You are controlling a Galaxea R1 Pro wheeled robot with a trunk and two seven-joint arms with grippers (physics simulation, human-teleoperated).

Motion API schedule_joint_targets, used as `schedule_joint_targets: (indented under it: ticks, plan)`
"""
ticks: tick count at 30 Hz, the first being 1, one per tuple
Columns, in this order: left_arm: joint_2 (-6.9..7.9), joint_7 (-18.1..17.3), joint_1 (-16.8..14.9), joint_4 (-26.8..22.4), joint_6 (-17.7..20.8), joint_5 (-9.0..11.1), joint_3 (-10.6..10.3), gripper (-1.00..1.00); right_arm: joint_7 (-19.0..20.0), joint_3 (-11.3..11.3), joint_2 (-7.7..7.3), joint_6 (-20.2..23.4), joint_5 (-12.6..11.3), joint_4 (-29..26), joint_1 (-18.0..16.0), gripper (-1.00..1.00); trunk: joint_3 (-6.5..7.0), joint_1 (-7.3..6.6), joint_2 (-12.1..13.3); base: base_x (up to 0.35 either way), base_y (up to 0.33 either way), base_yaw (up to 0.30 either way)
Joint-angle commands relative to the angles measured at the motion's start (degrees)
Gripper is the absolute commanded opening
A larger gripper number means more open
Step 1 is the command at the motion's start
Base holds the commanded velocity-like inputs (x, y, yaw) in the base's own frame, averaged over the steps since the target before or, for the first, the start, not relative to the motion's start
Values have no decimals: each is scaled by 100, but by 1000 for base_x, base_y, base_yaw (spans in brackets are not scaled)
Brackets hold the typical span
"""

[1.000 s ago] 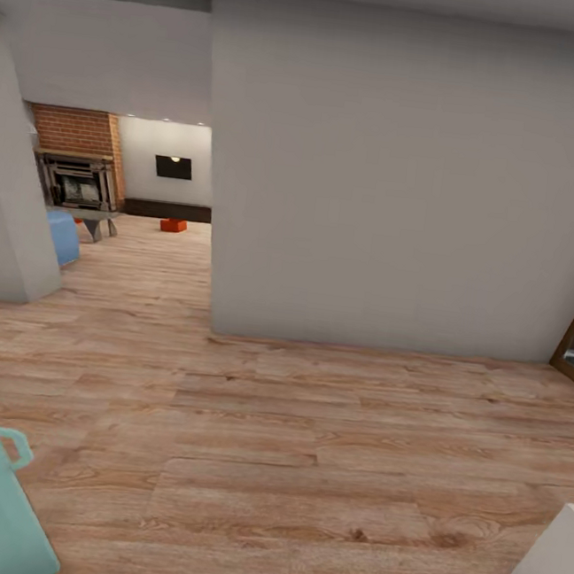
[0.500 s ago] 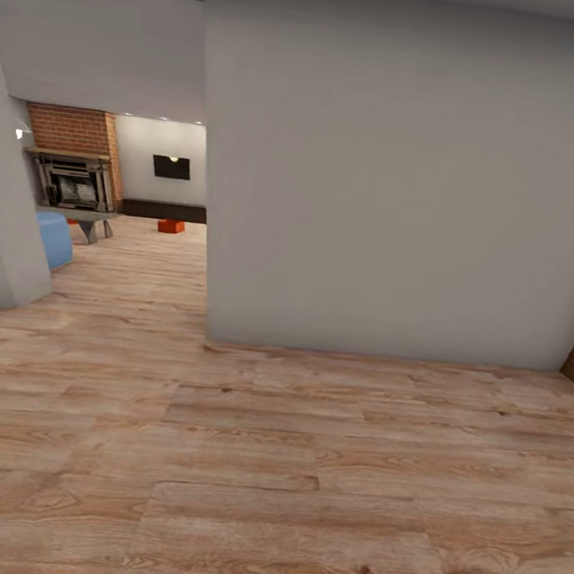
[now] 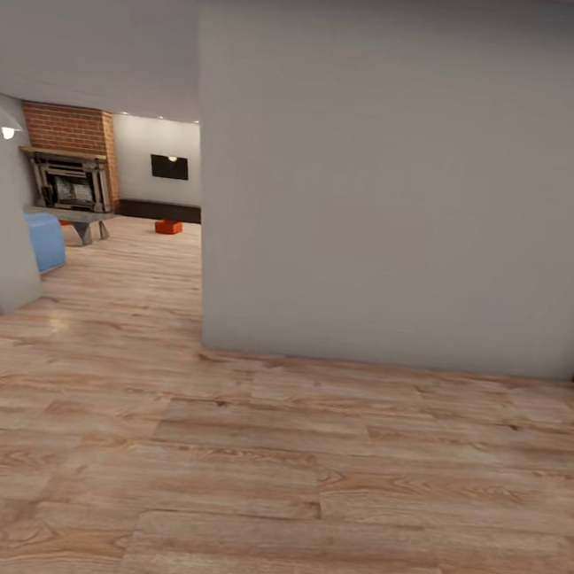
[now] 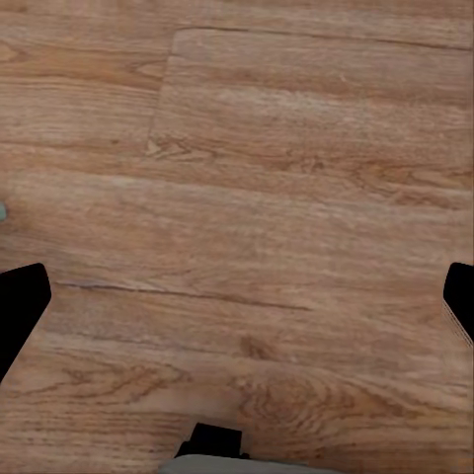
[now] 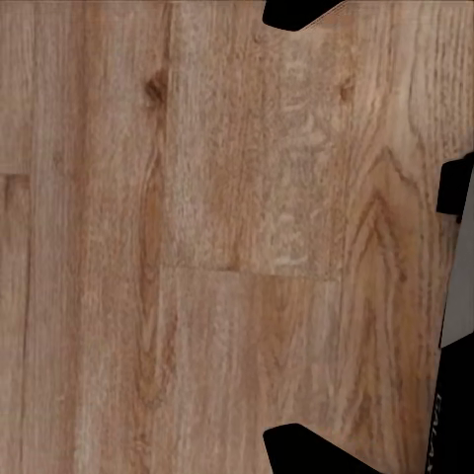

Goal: Move the two storage containers from the living room to the garage. In the garage, place one container on the floor and stack the other container on top of it (either order is fine).

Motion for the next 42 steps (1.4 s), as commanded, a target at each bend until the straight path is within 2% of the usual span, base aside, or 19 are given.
schedule_joint_targets:
  ticks: [1,14,42]
  plan:
    - [0,12,-9,20,-31,-14,21,100,-4,-2,0,-15,23,4,-4,100,-6,3,-3,325,0,0]
    - [8,11,-9,20,-31,-14,23,100,5,6,0,-23,36,4,-4,100,-6,3,-3,325,0,30]
    - [8,12,-9,22,-31,-14,19,100,-4,3,0,-24,27,5,-4,100,-47,3,-3,325,0,285]
